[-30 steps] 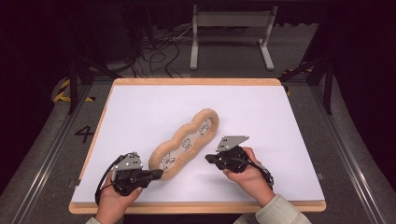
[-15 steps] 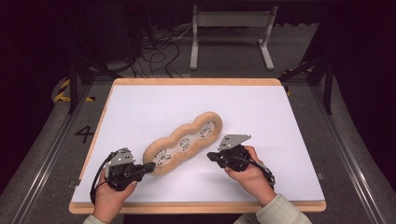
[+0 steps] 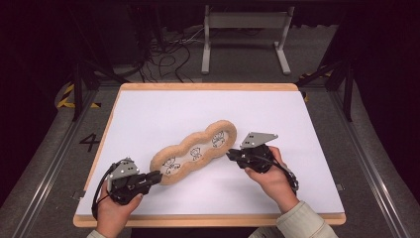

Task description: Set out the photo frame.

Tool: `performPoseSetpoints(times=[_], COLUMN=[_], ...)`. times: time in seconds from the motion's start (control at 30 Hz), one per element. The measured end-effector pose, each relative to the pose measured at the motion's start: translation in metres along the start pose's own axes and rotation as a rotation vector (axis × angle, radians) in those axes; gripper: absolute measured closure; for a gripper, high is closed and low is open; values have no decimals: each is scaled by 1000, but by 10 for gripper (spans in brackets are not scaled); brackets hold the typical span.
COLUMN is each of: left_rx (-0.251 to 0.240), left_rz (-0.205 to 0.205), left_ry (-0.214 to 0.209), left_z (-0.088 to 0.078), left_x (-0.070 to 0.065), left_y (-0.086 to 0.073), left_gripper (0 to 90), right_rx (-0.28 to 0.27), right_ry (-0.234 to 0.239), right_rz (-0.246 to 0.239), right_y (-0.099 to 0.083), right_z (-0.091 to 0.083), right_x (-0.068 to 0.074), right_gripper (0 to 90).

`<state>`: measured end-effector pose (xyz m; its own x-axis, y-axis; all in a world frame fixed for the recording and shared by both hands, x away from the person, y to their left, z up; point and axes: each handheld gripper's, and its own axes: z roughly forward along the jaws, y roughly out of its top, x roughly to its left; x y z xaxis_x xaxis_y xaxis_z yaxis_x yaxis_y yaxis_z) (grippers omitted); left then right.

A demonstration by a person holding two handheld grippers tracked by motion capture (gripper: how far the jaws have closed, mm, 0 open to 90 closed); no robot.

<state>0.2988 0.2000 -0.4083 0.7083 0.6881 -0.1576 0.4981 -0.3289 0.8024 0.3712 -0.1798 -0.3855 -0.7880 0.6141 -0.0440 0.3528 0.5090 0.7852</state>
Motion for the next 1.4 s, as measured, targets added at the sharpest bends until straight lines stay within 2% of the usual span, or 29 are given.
performPoseSetpoints(times=[0.03,0.13,0.17,0.2,0.23,0.27,0.3,0.37,0.53,0.7,0.83,0.97,1.1,1.2,1.27,1.4], left_rx=[-6,-20,-26,-26,-30,-40,-38,-26,5,28,50,63,73,69,63,62], left_rz=[11,-47,-56,-56,-88,-102,-129,-146,-167,-159,-145,-160,-164,-162,-149,-142], left_ry=[9,23,40,40,42,45,55,57,62,85,75,79,73,71,72,55], left_z=[-2,-9,-11,-11,-13,-14,-14,-12,-3,6,16,25,34,38,39,41], left_x=[1,3,5,5,7,11,13,17,20,20,21,20,19,17,17,14], left_y=[0,-4,-5,-5,-6,-6,-7,-8,-10,-12,-13,-15,-15,-14,-12,-10], left_gripper=[768,721,698,666,666,639,599,543,365,297,302,311,331,385,463,600], right_rx=[0,3,3,3,5,9,14,29,65,86,92,89,94,97,89,85], right_ry=[-12,-48,-59,-59,-69,-79,-84,-96,-107,-96,-71,-68,-7,13,21,21], right_rz=[1,16,23,23,30,31,37,43,62,96,89,89,95,85,78,78], right_y=[1,4,5,5,5,6,7,8,9,8,9,8,5,4,5,4], right_z=[-1,-2,-1,-1,0,1,3,8,24,37,46,53,59,64,67,66], right_x=[-3,-12,-15,-15,-18,-21,-24,-30,-46,-61,-68,-74,-79,-79,-80,-82], right_gripper=[773,703,678,678,654,638,619,597,539,519,511,511,500,495,497,582])
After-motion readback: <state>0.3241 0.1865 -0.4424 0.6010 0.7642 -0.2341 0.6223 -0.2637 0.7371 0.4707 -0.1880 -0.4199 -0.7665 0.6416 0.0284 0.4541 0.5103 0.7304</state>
